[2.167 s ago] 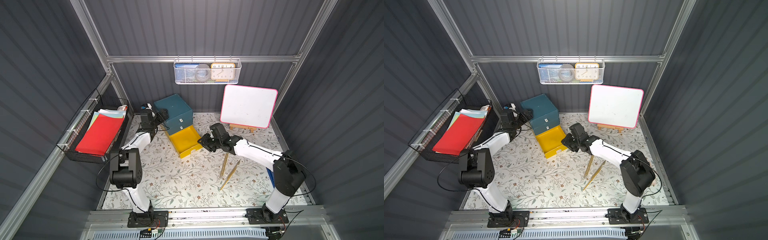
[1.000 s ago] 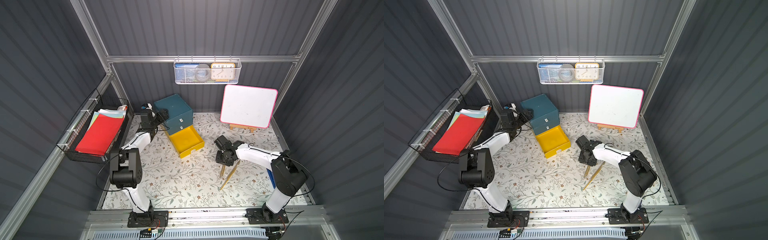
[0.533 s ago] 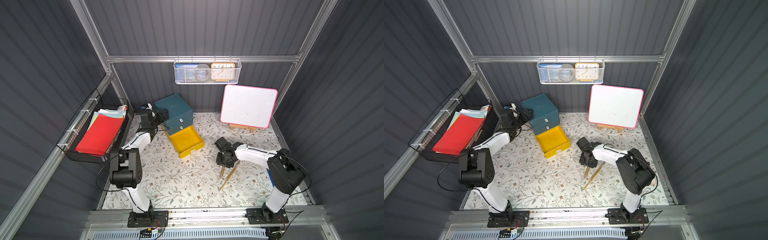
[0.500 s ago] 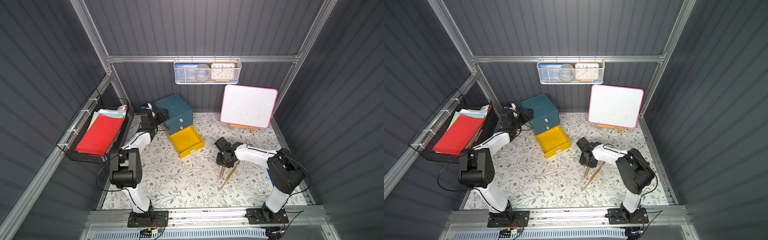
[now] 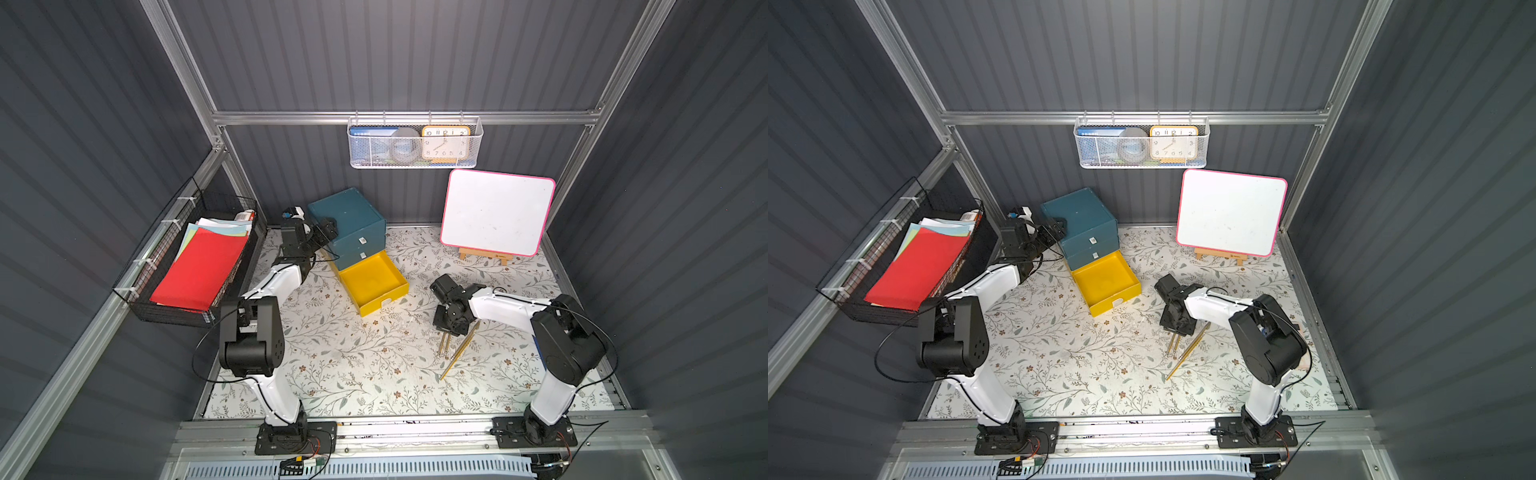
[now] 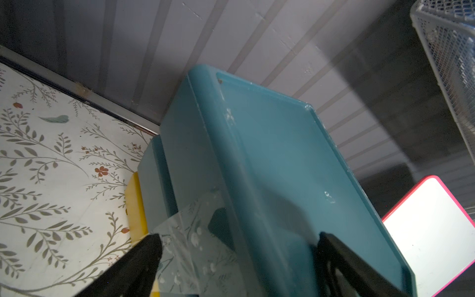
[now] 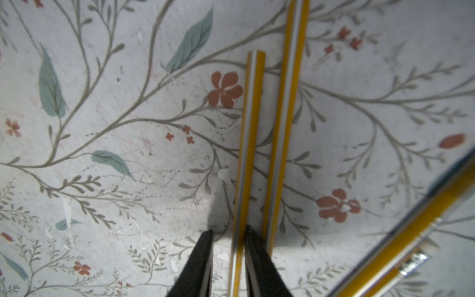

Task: Please place the pencils in the drawer according to their color
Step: Pick up the pencil from the center of the board.

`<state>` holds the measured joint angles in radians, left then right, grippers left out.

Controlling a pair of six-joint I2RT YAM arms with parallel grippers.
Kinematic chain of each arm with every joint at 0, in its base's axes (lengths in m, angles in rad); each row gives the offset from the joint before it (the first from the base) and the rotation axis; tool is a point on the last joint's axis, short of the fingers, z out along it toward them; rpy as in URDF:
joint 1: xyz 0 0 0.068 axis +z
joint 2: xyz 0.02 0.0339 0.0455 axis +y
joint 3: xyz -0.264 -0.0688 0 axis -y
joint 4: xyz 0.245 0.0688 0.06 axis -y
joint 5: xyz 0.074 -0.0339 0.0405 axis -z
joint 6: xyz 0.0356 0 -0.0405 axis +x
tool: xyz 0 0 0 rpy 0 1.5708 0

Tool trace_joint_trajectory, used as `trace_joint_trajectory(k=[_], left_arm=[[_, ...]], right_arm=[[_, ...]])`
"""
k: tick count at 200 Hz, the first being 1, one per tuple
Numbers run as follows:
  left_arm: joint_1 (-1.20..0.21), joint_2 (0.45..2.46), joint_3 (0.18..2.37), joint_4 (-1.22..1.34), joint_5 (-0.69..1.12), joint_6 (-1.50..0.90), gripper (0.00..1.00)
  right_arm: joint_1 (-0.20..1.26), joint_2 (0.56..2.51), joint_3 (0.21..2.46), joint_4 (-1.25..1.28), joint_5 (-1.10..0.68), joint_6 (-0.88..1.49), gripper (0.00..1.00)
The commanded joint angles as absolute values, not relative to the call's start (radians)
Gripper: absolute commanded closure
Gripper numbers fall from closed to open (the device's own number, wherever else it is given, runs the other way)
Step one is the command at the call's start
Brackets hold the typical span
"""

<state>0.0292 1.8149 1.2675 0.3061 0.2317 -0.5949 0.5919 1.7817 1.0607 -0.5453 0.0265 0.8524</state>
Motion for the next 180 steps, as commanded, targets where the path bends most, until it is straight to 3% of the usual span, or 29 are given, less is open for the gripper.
trace_joint_trajectory(k=[1,30,91,180], left_arm=[[0.009,1.820,1.253,0.219,0.242,-0.554,0.00],[0.009,1.821,1.254,0.217,0.244,-0.554,0.00],[0.009,1.821,1.259,0.218,0.243,-0.555,0.00],[0.009,1.818,1.253,0.213,0.242,-0.548,0.00]], right_arm=[[0.589,1.846,1.052,-0.555,0.014,0.861,0.76],[0.589,1.877,1.062,-0.566,0.003,0.860,0.81],[0.589,1.891,1.061,-0.536,-0.038,0.883,1.00],[0.587,1.802,1.123,-0.495,-0.144,0.929,1.00]])
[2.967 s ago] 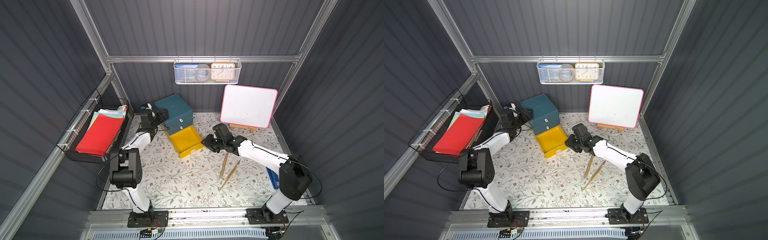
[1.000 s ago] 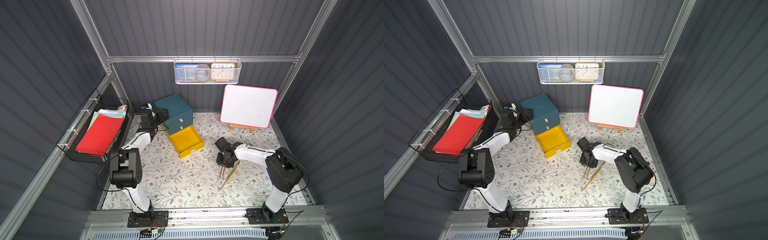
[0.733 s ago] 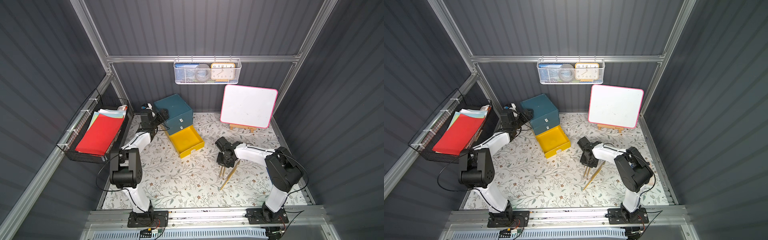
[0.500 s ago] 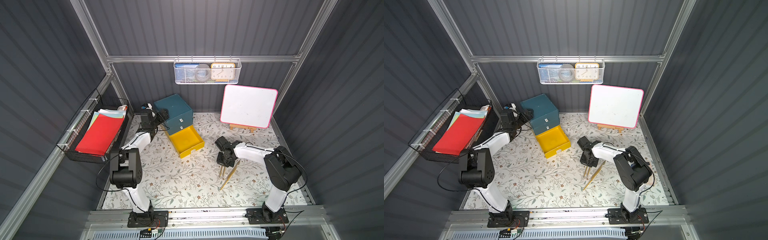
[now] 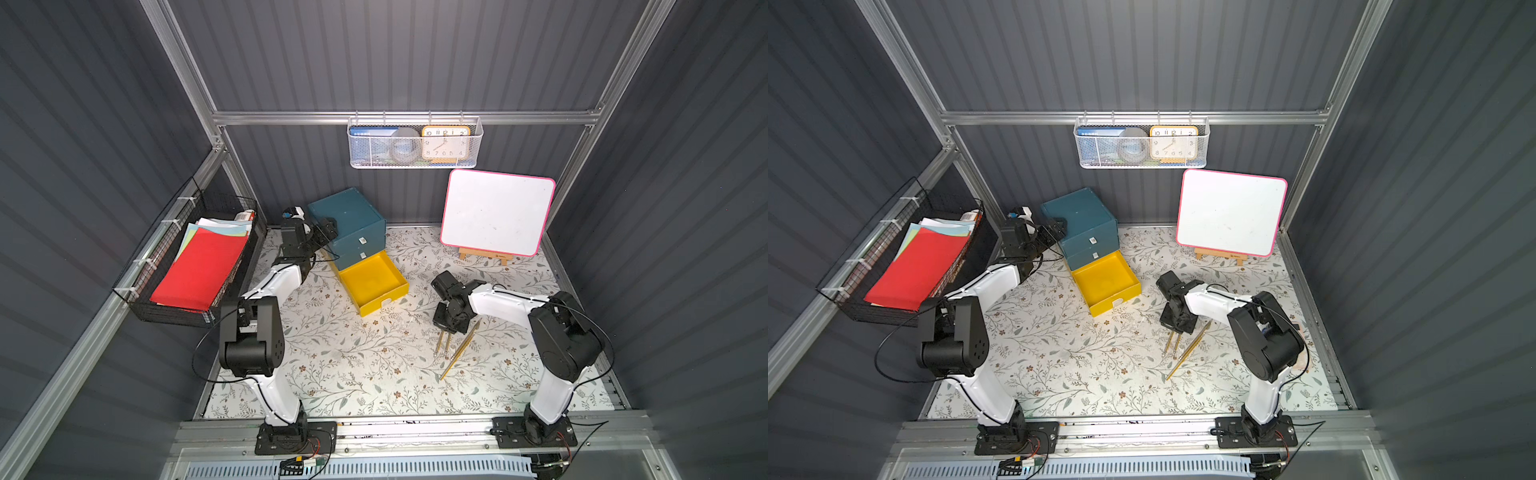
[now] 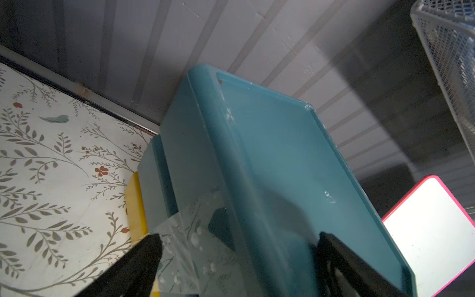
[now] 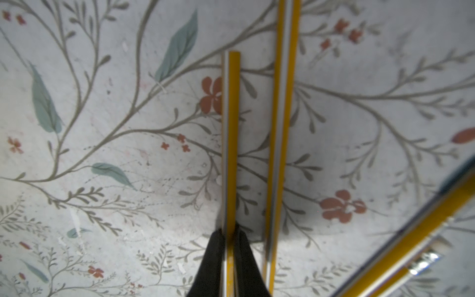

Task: Please place the pencils in the drawer according to their color
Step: Pick up the pencil from the center of the board, then place the pencil in the drawer.

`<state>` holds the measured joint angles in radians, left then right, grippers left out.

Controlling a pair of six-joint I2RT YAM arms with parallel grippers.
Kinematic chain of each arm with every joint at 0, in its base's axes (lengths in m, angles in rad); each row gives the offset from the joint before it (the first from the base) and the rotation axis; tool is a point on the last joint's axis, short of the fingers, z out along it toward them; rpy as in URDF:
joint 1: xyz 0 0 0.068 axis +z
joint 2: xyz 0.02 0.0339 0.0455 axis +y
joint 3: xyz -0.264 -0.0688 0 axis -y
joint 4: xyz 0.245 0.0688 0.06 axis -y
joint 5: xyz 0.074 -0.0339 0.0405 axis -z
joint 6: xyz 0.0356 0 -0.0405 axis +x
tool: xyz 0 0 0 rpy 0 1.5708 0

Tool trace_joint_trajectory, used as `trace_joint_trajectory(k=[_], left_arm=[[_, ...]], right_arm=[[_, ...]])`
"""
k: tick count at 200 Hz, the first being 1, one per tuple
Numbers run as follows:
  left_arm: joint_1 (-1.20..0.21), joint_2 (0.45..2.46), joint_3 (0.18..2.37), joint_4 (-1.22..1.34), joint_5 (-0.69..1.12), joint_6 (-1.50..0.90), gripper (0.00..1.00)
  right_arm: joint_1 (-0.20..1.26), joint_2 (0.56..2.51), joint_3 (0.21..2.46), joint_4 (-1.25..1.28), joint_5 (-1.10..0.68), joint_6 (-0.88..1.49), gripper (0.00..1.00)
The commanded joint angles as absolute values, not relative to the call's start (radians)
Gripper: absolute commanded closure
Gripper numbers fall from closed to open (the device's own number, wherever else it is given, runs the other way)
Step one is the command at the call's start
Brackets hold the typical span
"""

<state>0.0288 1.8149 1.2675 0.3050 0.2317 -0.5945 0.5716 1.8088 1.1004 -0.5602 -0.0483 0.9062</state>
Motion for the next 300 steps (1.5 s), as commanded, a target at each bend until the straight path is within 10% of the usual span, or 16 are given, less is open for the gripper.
trace_joint_trajectory(k=[1,121,300], left_arm=[[0.008,1.817,1.253,0.213,0.242,-0.548,0.00],[0.010,1.820,1.252,0.219,0.245,-0.549,0.00],[0.009,1.828,1.255,0.215,0.241,-0.551,0.00]], right_arm=[[0.587,1.802,1.124,-0.494,-0.144,0.928,1.00],[0.589,1.759,1.330,-0.505,-0.225,0.932,1.00],[0.621,2.204,1.776,-0.208,-0.292,1.018,1.00]])
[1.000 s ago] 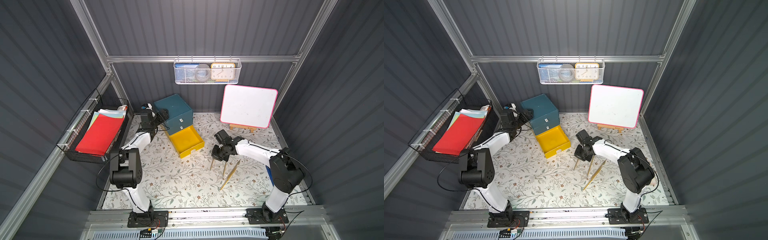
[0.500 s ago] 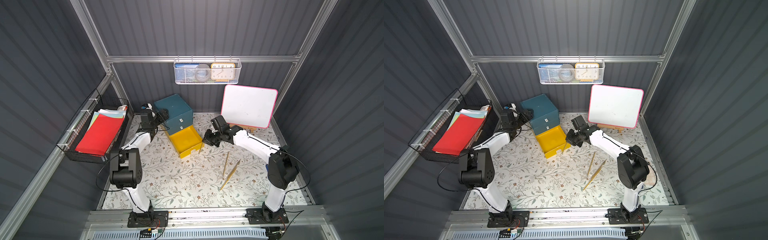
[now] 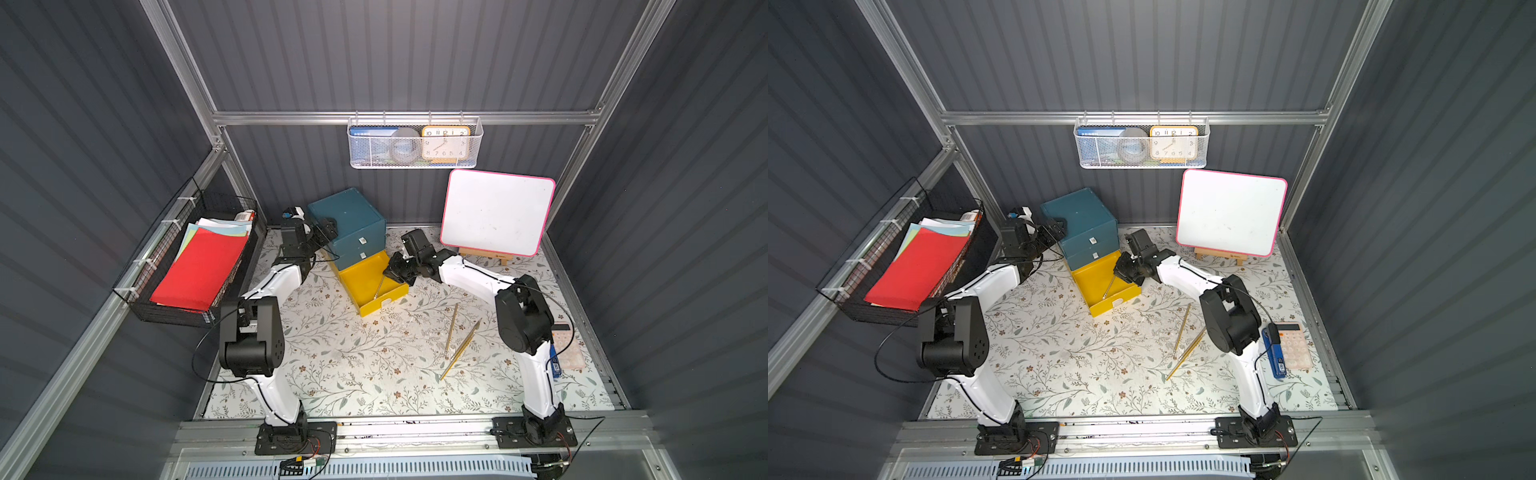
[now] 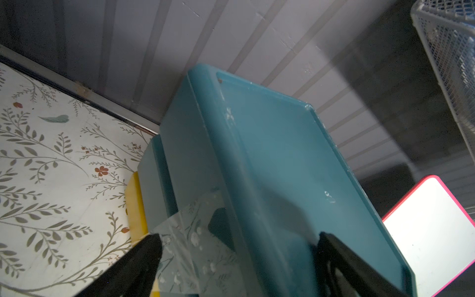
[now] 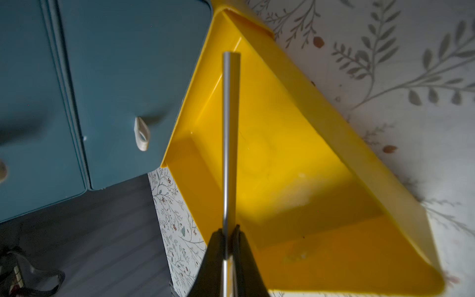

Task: Please place the pencils in the drawer according to their color
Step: Place the pencil in the drawer.

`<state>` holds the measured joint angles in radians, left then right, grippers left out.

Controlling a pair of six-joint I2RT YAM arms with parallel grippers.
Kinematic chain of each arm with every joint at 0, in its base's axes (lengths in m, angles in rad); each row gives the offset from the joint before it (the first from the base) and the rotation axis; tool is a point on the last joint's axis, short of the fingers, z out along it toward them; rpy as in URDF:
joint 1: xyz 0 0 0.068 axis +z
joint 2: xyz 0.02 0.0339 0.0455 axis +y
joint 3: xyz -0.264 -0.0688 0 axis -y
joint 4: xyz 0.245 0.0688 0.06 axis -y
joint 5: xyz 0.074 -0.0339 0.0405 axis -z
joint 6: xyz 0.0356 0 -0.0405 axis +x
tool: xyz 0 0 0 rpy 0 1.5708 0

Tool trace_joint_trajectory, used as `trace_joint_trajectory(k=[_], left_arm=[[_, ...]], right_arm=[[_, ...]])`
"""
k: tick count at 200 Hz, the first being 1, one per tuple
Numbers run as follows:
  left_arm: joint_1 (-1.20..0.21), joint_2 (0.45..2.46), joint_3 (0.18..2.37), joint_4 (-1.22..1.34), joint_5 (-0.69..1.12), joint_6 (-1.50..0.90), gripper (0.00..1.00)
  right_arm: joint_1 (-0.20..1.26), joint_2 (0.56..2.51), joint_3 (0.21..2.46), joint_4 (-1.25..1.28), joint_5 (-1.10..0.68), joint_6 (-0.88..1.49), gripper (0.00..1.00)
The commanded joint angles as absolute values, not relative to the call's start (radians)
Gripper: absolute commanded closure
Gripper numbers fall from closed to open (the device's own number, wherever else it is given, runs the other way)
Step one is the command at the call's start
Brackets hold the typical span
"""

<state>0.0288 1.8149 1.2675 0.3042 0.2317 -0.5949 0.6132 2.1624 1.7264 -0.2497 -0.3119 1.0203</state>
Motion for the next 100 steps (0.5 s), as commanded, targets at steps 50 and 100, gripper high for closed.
trace_joint_trajectory(k=[50,100], left_arm=[[0.009,1.832,1.256,0.215,0.244,-0.549,0.00],[0.010,1.831,1.253,0.218,0.244,-0.549,0.00]], right_arm=[[0.649,2.297,1.870,-0.217,-0.294,0.988,1.00],[0.662,2.372,1.933,-0.225,-0.301,0.998,1.00]])
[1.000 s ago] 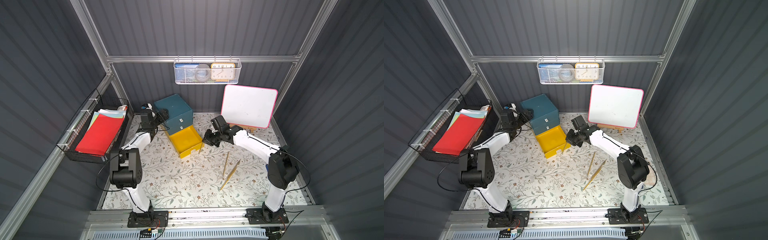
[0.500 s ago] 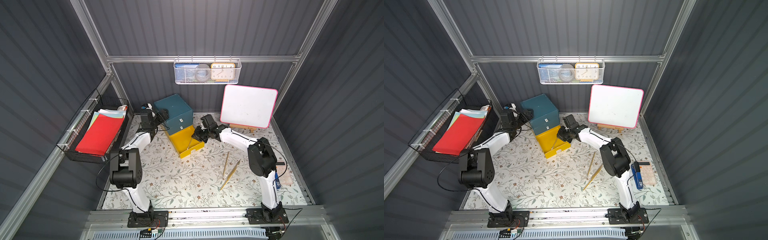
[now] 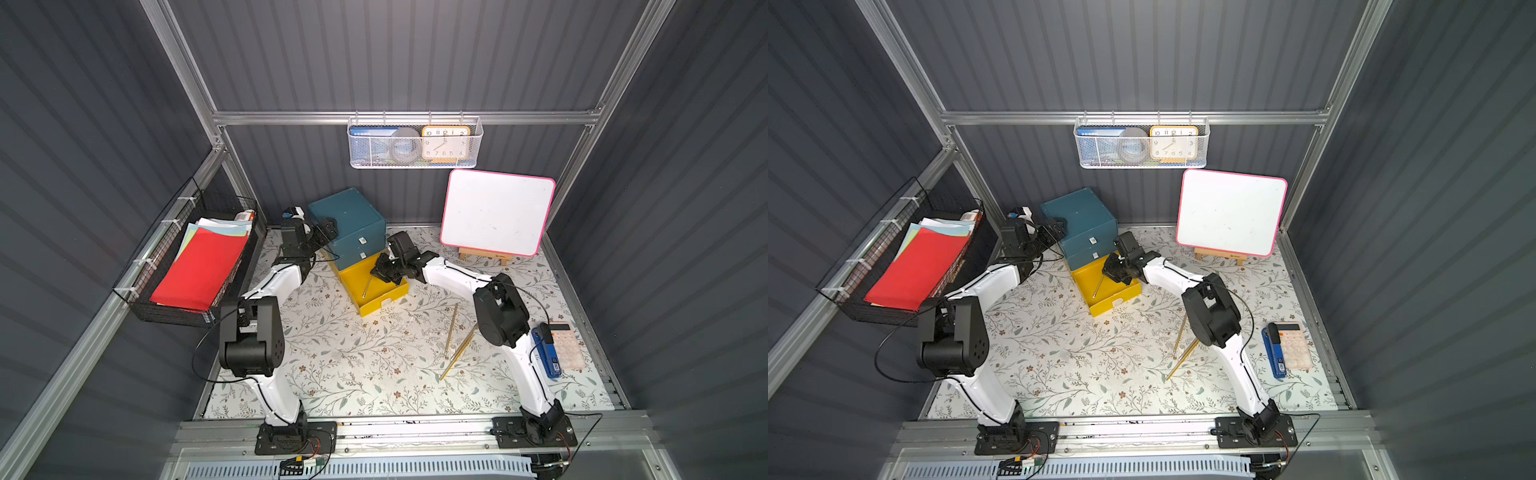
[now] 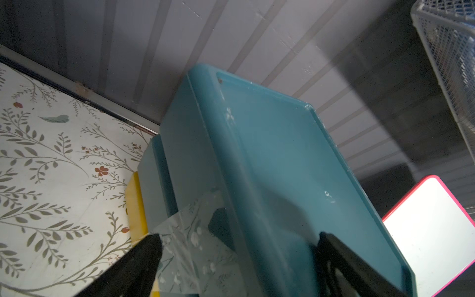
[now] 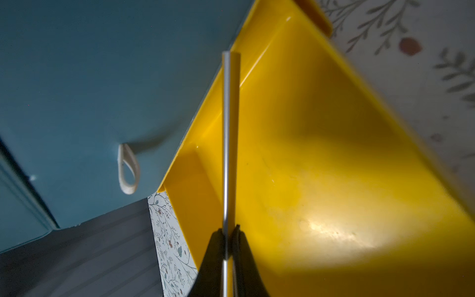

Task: Please place the pencils in the drawer according to their color
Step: Place the pencil in the drawer.

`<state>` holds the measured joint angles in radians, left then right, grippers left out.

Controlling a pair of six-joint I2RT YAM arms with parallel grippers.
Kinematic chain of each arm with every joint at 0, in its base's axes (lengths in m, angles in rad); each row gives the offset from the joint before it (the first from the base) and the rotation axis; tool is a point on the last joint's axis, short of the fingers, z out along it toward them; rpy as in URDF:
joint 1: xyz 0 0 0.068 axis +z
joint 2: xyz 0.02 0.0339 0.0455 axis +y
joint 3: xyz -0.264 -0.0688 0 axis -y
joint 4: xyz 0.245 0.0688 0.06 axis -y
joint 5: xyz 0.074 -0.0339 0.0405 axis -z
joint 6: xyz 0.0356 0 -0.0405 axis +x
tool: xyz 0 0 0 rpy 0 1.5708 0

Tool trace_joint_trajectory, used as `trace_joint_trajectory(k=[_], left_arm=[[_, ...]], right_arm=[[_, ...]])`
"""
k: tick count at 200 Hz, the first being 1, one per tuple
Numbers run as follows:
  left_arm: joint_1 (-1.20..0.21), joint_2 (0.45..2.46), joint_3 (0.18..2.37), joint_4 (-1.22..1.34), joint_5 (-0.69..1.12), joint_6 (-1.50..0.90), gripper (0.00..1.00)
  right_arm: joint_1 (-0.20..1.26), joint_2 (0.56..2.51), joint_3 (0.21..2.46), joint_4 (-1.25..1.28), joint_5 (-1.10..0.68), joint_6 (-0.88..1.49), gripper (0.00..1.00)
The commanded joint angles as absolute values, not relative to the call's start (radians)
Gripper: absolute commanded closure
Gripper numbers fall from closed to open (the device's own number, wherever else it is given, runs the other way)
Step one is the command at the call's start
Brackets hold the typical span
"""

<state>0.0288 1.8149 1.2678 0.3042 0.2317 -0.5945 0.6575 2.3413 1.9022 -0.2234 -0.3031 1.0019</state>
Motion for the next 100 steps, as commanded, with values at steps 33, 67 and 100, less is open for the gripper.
trace_joint_trajectory(k=[33,67,100], left_arm=[[0.010,1.832,1.253,0.219,0.246,-0.551,0.00],[0.009,1.831,1.253,0.221,0.246,-0.552,0.00],[0.009,1.833,1.253,0.221,0.247,-0.553,0.00]], right_arm=[[0.663,2.411,1.978,-0.257,-0.311,0.996,1.00],[0.666,2.430,1.999,-0.277,-0.314,1.002,1.00],[0.666,2.430,2.008,-0.294,-0.299,0.998,0.89]])
